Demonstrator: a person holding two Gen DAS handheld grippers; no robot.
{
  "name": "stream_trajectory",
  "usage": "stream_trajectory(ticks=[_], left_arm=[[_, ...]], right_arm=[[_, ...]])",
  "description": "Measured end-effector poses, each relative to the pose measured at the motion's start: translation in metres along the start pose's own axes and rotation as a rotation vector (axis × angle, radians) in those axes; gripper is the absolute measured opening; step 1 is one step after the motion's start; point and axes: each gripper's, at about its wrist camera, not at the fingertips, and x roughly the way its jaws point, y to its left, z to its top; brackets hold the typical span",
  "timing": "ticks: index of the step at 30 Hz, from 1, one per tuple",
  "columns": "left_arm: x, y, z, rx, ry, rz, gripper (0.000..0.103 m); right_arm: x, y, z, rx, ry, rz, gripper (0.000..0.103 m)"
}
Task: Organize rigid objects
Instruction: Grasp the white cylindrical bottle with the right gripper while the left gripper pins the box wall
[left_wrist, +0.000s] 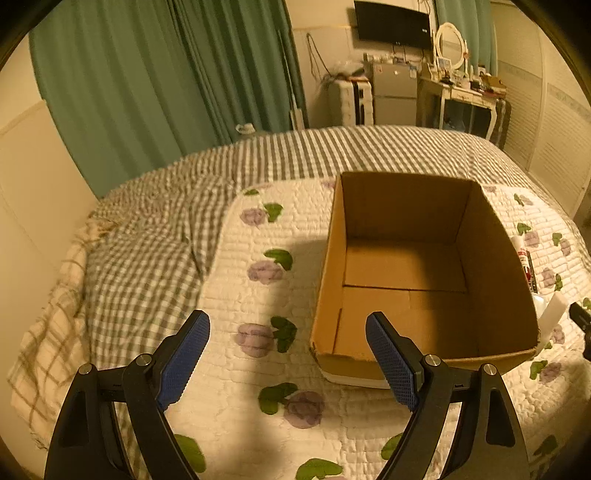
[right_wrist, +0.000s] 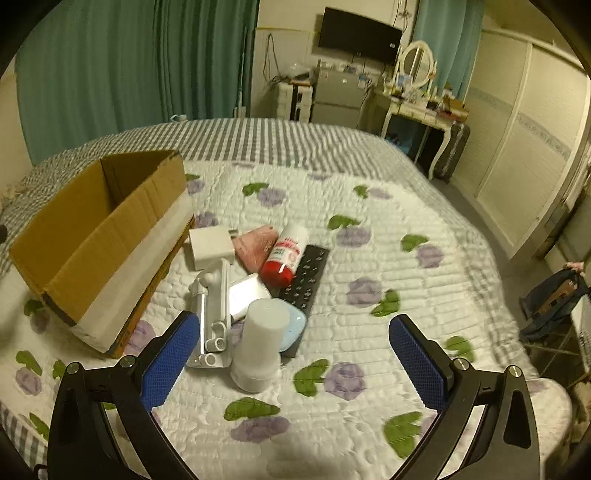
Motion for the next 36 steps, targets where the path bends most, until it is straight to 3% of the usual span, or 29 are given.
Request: stream_trajectory(ticks=[8,9,11,12,13,15,17,21,23,31,36], left_arm=[[0.032,-0.007,0.004,0.003,0.067,0.014,0.084],[0.035,-0.008,0.004,0.007,0.077,0.010,0.079],[0.041,-0.008,0.003,0.002,0.100,-0.018,0.052],[0.043,-0.007,0.003,-0.008,0.118,-0.037,0.046],[0.045,-0.007,0.003,-0.017,0.127,-0.056,0.035],[0.045,-0.008,0.003,-0.015,0.130,-0.067,0.029],[0.045,-0.009,0.004,-0.005,0.135,-0.063,0.014],[0.043,-0.009,0.004,-0.006,0.146,-0.068,0.013],[0.042,-0.009,0.004,-0.009,0.149,-0.068,0.013],[0.038,-0.008,0.002,-0.016,0.142,-0.066,0.012],[0.037,-0.008,0.002,-0.014,0.135,-0.064,0.012]], right_arm=[[0.030,0.001,0.002,0.011,0.047,0.048,0.094],[0.034,0.001,0.002,0.014,0.054,0.060,0.093],[0.041,0.000,0.001,0.019,0.068,0.084,0.087],[0.042,0.001,0.001,0.020,0.073,0.090,0.086],[0.045,0.001,0.001,0.023,0.080,0.099,0.083],[0.048,0.000,0.000,0.028,0.089,0.116,0.076],[0.053,0.001,0.001,0.033,0.097,0.135,0.067],[0.062,0.002,0.001,0.042,0.116,0.162,0.048],[0.064,0.002,-0.001,0.041,0.120,0.173,0.033],[0.040,-0.002,0.003,0.055,0.043,0.181,0.032],[0.001,0.002,0.027,0.011,-0.049,0.199,0.032]])
